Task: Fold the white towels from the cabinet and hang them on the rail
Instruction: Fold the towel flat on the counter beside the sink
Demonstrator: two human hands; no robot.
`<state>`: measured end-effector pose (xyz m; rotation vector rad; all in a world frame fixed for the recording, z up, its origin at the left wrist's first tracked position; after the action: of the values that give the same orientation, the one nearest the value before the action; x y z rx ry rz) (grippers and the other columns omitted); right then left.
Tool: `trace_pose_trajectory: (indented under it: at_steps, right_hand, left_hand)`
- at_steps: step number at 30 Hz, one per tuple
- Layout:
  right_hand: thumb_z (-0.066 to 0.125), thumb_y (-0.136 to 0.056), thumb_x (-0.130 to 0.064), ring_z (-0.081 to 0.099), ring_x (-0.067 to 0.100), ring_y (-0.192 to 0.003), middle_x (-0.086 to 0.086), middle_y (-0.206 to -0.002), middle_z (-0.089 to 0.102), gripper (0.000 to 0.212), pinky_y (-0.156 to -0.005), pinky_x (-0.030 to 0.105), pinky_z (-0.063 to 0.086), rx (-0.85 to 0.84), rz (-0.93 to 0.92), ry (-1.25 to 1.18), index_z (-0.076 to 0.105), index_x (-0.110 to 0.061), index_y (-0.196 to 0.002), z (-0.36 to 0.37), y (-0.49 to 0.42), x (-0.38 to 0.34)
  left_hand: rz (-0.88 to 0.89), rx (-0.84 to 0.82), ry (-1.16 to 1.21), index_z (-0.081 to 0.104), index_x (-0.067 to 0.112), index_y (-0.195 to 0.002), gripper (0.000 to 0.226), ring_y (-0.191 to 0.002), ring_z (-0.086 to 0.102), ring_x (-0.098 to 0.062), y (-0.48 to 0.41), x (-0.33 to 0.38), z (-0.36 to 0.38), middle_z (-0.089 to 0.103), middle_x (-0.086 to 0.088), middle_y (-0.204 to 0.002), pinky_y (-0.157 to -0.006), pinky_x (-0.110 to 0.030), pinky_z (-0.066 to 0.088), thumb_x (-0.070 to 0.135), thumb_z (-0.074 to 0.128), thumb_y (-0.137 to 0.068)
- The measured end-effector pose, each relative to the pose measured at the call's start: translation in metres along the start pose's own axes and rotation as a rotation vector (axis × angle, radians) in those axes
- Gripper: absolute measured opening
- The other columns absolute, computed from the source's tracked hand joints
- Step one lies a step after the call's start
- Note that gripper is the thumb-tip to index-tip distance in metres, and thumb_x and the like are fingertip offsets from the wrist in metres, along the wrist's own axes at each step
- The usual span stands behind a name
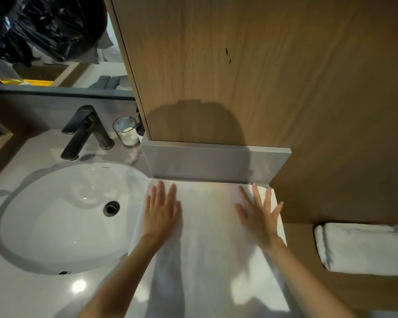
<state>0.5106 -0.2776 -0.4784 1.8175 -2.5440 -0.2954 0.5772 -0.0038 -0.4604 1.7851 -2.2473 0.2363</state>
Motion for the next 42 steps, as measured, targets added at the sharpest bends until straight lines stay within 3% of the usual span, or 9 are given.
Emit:
trace_pose_trajectory:
  at_steps: [7, 13, 20, 25, 29, 33, 36, 39, 42]
  right_hand:
    - [0.033, -0.094, -0.039, 0.034, 0.03, -0.141, 0.005, -0.153, 0.038, 0.052, -0.109, 0.064, 0.021, 0.138, -0.211, -0.113, 0.042, -0.033, -0.145, 0.009, 0.069, -0.09]
    - [0.033, -0.1, -0.047, 0.024, 0.023, -0.147, -0.001, -0.157, 0.03, 0.048, -0.117, 0.054, 0.019, 0.191, -0.296, -0.099, 0.036, -0.037, -0.147, 0.013, 0.078, -0.071]
    - [0.017, -0.098, -0.053, 0.014, 0.019, -0.149, -0.005, -0.159, 0.024, 0.053, -0.119, 0.045, 0.01, 0.152, -0.17, -0.03, 0.026, -0.043, -0.15, 0.006, 0.078, 0.018]
    - [0.006, -0.094, -0.054, -0.001, 0.022, -0.15, -0.001, -0.162, 0.009, 0.061, -0.12, 0.047, -0.001, 0.058, -0.149, -0.072, 0.019, -0.04, -0.152, 0.005, 0.082, 0.02]
    - [0.023, -0.093, -0.038, 0.019, 0.028, -0.147, 0.005, -0.158, 0.028, 0.058, -0.119, 0.054, 0.012, 0.142, -0.14, -0.256, 0.044, -0.023, -0.145, -0.006, 0.114, -0.026]
    - [0.031, -0.095, -0.034, 0.031, 0.028, -0.143, 0.006, -0.153, 0.037, 0.052, -0.113, 0.057, 0.026, 0.133, -0.214, -0.175, 0.044, -0.027, -0.145, 0.02, 0.162, -0.088]
    - [0.028, -0.101, -0.042, 0.018, 0.025, -0.148, 0.002, -0.159, 0.025, 0.052, -0.117, 0.055, 0.019, 0.125, -0.232, -0.069, 0.028, -0.032, -0.151, 0.031, 0.176, -0.087]
    - [0.034, -0.102, -0.045, 0.011, 0.018, -0.149, -0.008, -0.16, 0.02, 0.048, -0.121, 0.049, 0.01, 0.132, -0.297, -0.183, 0.029, -0.041, -0.149, 0.027, 0.182, -0.06]
    - [0.02, -0.102, -0.052, -0.002, 0.015, -0.15, -0.012, -0.162, 0.003, 0.048, -0.122, 0.045, -0.001, 0.104, -0.242, -0.142, 0.016, -0.048, -0.15, 0.023, 0.184, -0.016]
  left_hand:
    - [0.157, -0.04, 0.018, 0.022, 0.019, -0.151, 0.054, -0.147, 0.01, -0.026, 0.061, 0.075, 0.025, 0.013, -0.003, -0.159, -0.12, -0.041, 0.002, 0.037, 0.015, -0.1]
    - [0.119, -0.034, -0.035, 0.001, 0.041, -0.151, 0.051, -0.144, -0.023, -0.01, 0.072, 0.057, 0.024, -0.015, 0.011, -0.159, -0.118, -0.041, -0.011, 0.047, 0.009, -0.101]
    - [0.032, 0.023, 0.013, 0.019, 0.041, -0.15, 0.055, -0.148, 0.002, -0.012, 0.081, -0.004, 0.005, 0.008, 0.009, -0.161, -0.121, -0.036, 0.005, 0.048, 0.015, -0.096]
    - [-0.055, 0.021, 0.01, 0.016, 0.031, -0.153, 0.061, -0.149, 0.005, -0.018, 0.089, -0.027, 0.001, 0.008, 0.001, -0.161, -0.121, -0.037, 0.007, 0.048, 0.015, -0.095]
    - [0.038, 0.085, -0.049, 0.029, 0.016, -0.15, 0.056, -0.145, 0.021, -0.027, 0.11, 0.004, -0.001, 0.022, -0.006, -0.158, -0.118, -0.04, 0.011, 0.037, 0.018, -0.099]
    - [0.145, 0.047, 0.023, 0.02, 0.021, -0.153, 0.053, -0.149, 0.003, -0.021, 0.152, 0.054, 0.024, 0.013, -0.003, -0.161, -0.118, -0.04, 0.002, 0.038, 0.017, -0.103]
    - [0.077, 0.017, 0.0, 0.006, 0.032, -0.153, 0.052, -0.147, -0.013, -0.014, 0.167, 0.047, 0.035, -0.006, 0.004, -0.161, -0.119, -0.043, -0.004, 0.041, 0.016, -0.103]
    - [0.049, 0.03, -0.006, 0.009, 0.039, -0.152, 0.051, -0.147, -0.012, -0.012, 0.168, 0.029, 0.026, -0.002, 0.007, -0.161, -0.121, -0.04, -0.003, 0.044, 0.017, -0.102]
    - [0.04, 0.036, 0.017, 0.013, 0.04, -0.151, 0.051, -0.148, -0.008, -0.012, 0.168, 0.008, 0.016, 0.002, 0.007, -0.161, -0.121, -0.039, 0.0, 0.045, 0.017, -0.101]
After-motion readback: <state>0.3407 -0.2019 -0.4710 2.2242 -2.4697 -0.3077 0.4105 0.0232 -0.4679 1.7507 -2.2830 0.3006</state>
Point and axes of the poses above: each hand's wrist, its own y-axis away from the middle knuckle, its own z-axis out of the palm, x = y × z, the point moved 8 cm from there along -y, towards the middle knuckle
